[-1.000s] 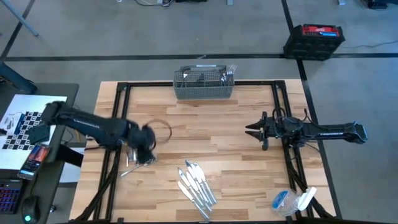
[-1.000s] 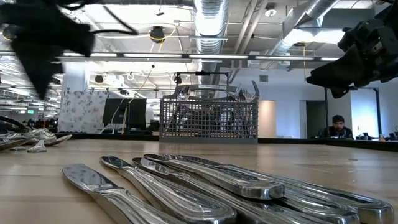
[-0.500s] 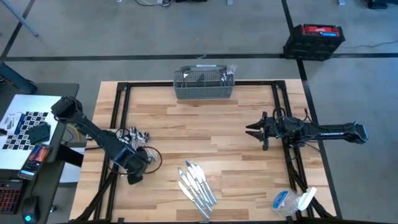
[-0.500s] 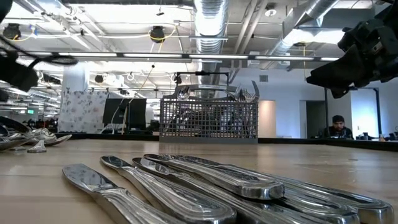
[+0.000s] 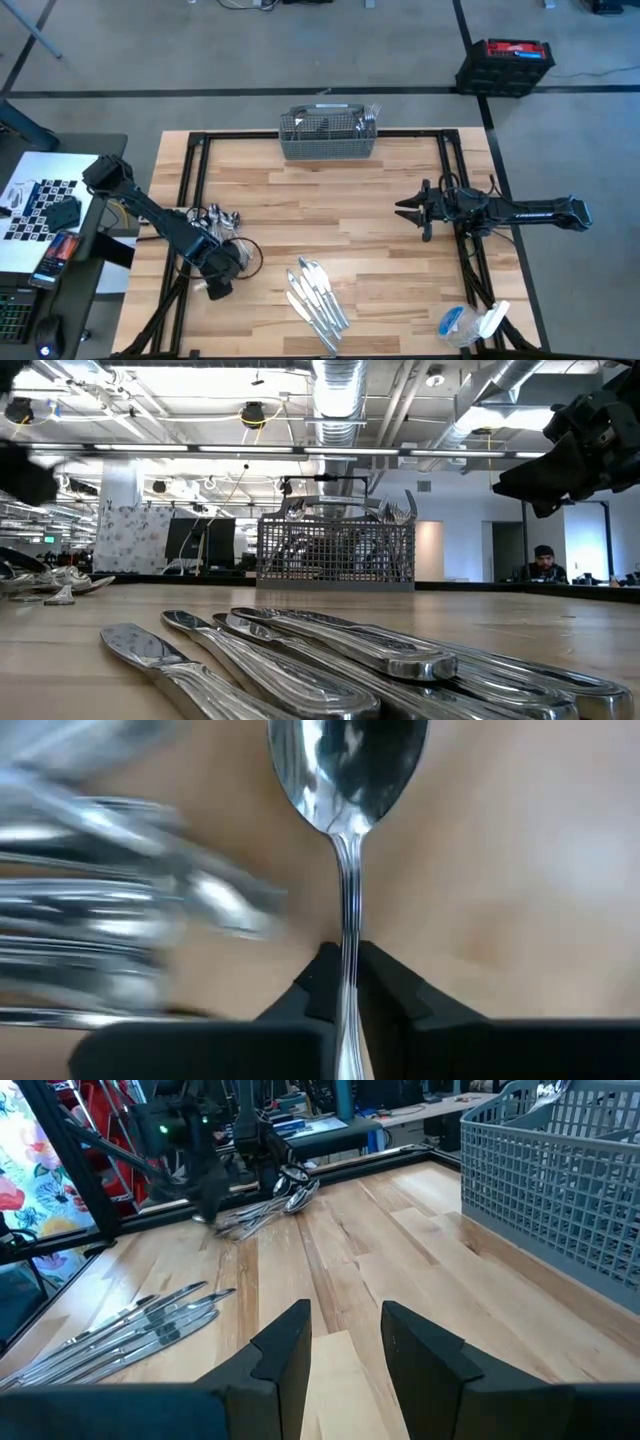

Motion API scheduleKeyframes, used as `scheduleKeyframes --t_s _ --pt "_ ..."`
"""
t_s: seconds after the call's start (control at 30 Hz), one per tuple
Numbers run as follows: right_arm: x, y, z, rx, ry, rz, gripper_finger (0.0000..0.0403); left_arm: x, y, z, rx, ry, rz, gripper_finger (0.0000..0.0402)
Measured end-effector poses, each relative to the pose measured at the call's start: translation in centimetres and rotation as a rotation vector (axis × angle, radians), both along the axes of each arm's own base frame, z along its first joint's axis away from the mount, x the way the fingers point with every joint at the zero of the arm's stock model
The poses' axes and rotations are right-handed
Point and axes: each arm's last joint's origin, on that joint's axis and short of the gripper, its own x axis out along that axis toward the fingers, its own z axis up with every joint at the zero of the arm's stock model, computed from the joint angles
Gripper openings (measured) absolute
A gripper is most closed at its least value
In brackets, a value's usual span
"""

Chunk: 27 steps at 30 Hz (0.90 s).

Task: Sort silverware
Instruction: Put the silver spoon into the gray organizer

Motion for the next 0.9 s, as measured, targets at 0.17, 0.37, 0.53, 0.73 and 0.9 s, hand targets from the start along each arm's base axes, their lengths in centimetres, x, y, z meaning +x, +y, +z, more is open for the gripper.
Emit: scheduleKeyframes --t_s 0.17,0.37,0.53,0.73,0.9 --pt "0.0 0.0 0.0 -0.001 0.000 0.000 0.0112 3.0 0.2 4.9 0.032 -0.320 0.124 0.0002" --pt "0.0 0.0 0.0 -0.001 0.000 0.000 0.0112 6.5 6.0 11.3 0.611 -0.889 0.464 0.0001" --pt "0.0 0.0 0.0 -0.001 0.000 0.000 0.0112 8.3 13.1 15.5 1.120 -1.038 0.654 0.0000" --pt "0.0 0.0 0.0 -0.001 0.000 0.000 0.0112 8.9 21.7 16.8 1.220 -1.236 0.557 0.0000" --pt "0.0 0.0 0.0 -0.001 0.000 0.000 0.0112 9.0 27.4 13.0 1.167 -1.061 0.612 0.0000"
